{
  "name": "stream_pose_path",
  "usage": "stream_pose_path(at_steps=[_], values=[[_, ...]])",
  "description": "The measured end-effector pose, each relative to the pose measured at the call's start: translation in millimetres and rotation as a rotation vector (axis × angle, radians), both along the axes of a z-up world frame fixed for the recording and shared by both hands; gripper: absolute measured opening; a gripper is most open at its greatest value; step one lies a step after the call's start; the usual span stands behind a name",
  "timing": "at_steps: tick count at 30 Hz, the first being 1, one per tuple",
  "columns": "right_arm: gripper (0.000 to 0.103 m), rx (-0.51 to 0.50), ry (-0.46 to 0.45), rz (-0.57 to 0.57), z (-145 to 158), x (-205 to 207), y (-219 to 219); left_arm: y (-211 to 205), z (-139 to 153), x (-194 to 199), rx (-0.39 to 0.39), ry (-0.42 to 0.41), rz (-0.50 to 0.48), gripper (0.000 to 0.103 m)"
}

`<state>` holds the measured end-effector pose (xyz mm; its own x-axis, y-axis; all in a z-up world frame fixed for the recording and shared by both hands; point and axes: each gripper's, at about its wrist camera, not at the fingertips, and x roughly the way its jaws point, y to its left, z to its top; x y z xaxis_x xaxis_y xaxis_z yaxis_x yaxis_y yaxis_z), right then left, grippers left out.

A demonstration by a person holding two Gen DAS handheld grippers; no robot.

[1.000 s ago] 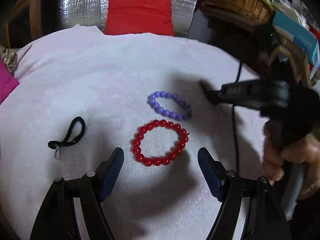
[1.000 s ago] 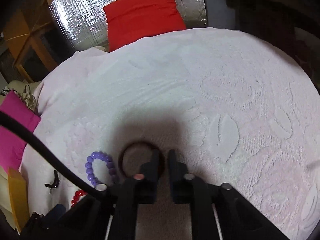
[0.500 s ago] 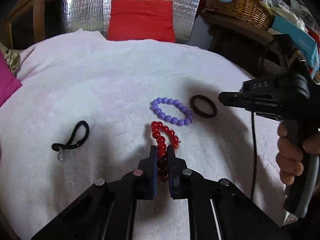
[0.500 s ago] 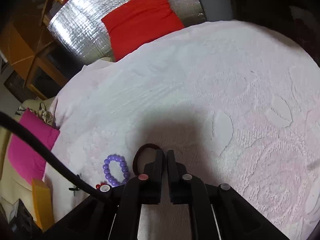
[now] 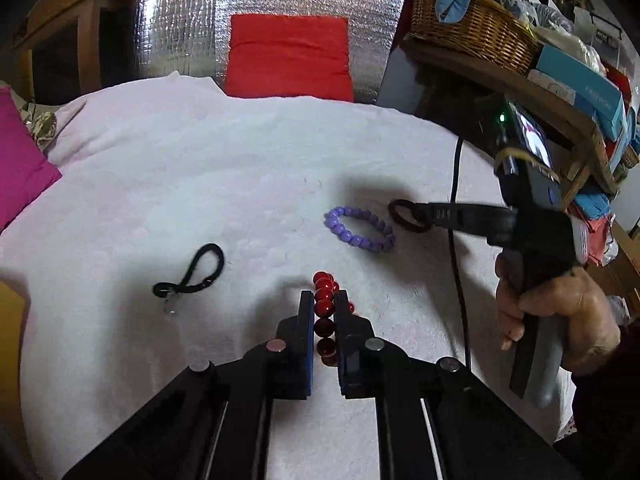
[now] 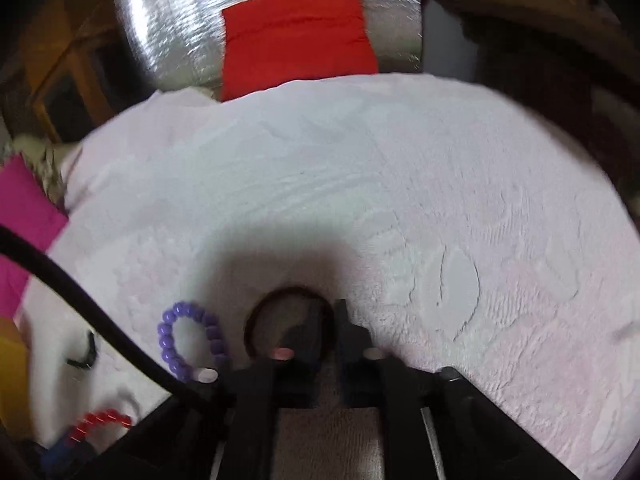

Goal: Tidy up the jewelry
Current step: 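Grasp the red bead bracelet with the left tool while the right grasps the maroon hair tie, then carry the red bracelet and maroon hair tie into the orange box while opening both tools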

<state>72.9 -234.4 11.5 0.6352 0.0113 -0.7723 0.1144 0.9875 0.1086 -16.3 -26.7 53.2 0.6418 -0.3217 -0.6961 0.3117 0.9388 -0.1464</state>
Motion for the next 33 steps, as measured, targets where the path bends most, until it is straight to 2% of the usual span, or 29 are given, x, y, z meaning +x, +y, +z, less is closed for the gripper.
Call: stream_pose_path(at_steps=[2,6,9,11,22,30,33], values=[[0.005,-0.014,-0.015,0.009,4.7,-3.9,1.1,6.0,3.9,-1.0,-0.007,-0.005,0.011,0.01],[0.005,0.041,-0.068,0.019,21.4,-15.0,-5.1,17.5,13.0,-4.4,-0.021,-0.024,0.035,0.01],[0.005,0.149,-0.09,0.046,32.6,-25.4,-8.7,25.4,21.2,-11.0,-0.028,-0.045,0.051,0.01],[0.005,0.182,-0.102,0.063,38.0,-32.6,-5.3,28.9,25.4,-16.7,-0.03,-0.056,0.06,0.01],[0.005,0.226,-0.118,0.209,56.8,-68.3,53.4,64.0,42.2,-43.7,-0.045,-0.108,0.133,0.01],[0.005,0.244,-0.133,0.266,64.5,-88.8,78.4,93.3,52.4,-58.3,-0.001,-0.161,0.258,0.01],[0.005,0.268,-0.149,0.289,65.8,-88.1,91.1,105.9,55.0,-61.6,-0.011,-0.167,0.289,0.01]])
